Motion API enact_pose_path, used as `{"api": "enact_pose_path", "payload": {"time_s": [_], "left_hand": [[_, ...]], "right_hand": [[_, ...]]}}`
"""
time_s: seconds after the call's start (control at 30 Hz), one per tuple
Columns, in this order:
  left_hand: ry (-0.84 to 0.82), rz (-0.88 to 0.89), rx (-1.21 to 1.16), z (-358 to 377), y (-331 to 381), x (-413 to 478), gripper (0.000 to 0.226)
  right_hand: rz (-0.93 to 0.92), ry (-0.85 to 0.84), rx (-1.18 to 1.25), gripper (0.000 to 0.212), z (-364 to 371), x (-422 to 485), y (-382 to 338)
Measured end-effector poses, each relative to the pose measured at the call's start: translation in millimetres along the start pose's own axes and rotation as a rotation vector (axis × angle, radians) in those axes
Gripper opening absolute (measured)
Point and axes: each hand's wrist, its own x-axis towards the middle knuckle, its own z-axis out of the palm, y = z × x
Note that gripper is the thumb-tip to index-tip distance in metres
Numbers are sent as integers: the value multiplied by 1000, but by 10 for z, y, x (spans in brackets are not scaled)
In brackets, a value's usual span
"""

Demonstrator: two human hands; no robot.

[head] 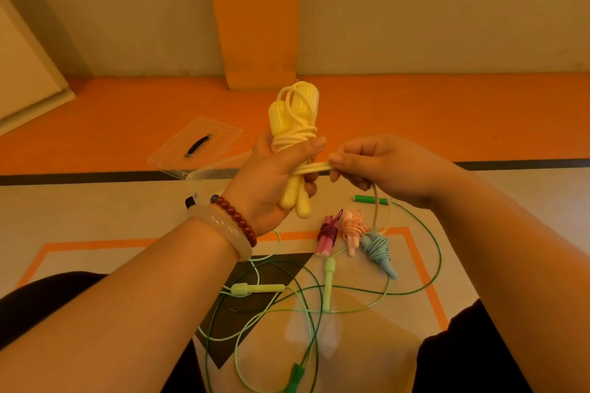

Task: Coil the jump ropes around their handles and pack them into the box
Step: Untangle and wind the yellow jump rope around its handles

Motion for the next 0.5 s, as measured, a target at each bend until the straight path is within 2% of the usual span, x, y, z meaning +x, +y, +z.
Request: {"api": "enact_pose_path", "payload": {"time_s": [0.13,0.2,0.3,0.4,0.5], "left_hand": [[-9,-9,-104,-32,11,27,77],[-14,23,-130,-41,19,20,63],[-24,49,-25,-71,26,10,39],[-6,48,44,-106,86,3,39],[23,54,-29,-127,164,9,31]], "right_hand": [[-14,22,5,36,-31,11,26],[-20,22,19,36,-43,13,41],[-22,9,54,25,-75,-4,51],[-28,13,46,15,-90,-22,49],[-18,75,44,16,-76,-14,58]]}}
